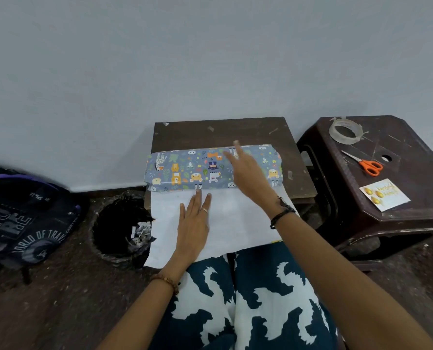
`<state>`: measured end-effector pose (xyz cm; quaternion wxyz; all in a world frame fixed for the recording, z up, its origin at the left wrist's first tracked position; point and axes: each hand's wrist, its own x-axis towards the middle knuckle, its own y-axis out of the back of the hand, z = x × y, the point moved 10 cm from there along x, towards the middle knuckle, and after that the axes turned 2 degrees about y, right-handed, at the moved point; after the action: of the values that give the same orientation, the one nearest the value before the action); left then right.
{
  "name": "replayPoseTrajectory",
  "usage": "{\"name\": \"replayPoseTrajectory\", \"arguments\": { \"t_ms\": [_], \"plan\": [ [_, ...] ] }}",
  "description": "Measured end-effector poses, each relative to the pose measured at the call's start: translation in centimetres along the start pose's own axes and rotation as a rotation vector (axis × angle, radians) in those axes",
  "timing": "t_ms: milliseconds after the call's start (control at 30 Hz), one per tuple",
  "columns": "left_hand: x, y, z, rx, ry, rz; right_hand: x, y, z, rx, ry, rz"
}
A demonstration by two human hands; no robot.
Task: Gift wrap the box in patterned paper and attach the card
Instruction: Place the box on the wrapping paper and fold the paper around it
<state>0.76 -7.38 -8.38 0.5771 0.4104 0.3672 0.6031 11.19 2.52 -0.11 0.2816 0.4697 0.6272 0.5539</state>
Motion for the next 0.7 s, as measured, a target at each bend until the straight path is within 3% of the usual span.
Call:
{"name": "replayPoseTrajectory", "arguments": {
  "t_ms": [133,300,700],
  "plan": [
    [0.1,-0.4,-0.3,0.049,0.015,-0.03,-0.7,-3.4,-2.9,-0.02,0.151,-0.213],
    [0.3,-0.5,-0.4,0.05,0.031,-0.05,-1.4,-3.8,-2.8,-0.139,0.175,-0.17],
    [0.2,-0.2,-0.1,0.057,0.028,-0.018,-1.8,-2.6,-3.0,-0.057,0.06,-0.04]
  ]
}}
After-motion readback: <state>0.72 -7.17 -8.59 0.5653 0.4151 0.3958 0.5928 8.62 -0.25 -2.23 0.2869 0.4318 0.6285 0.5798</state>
